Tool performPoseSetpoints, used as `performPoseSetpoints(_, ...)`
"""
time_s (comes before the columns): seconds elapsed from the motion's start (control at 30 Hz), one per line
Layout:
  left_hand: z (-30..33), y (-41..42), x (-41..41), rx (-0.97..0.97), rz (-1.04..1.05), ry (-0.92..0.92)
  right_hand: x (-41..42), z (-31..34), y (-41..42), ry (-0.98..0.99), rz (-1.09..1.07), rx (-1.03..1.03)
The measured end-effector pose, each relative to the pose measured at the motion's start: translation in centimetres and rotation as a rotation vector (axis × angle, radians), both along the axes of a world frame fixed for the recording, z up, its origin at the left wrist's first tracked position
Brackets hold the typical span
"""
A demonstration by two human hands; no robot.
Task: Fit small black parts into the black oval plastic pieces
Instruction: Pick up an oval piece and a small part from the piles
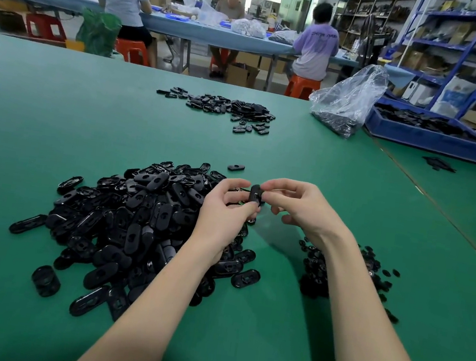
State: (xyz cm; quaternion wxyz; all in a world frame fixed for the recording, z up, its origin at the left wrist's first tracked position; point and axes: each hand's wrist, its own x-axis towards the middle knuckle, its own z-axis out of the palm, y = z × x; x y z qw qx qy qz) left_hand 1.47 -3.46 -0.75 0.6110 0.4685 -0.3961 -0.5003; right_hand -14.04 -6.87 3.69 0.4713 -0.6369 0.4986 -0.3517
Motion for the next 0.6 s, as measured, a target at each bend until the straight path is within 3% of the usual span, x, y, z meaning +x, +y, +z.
performPoseSetpoints(0.37,0.5,0.1,0.5,-0.012,0.012,0.085,0.1,0.3,0.1,-0.071,-0.005,0.057)
performPoseSetpoints(0.6,0.6,0.3,0.5,-0.035,0.083,0.081,0.1,0.9,0.3,0.021,0.009,0.010)
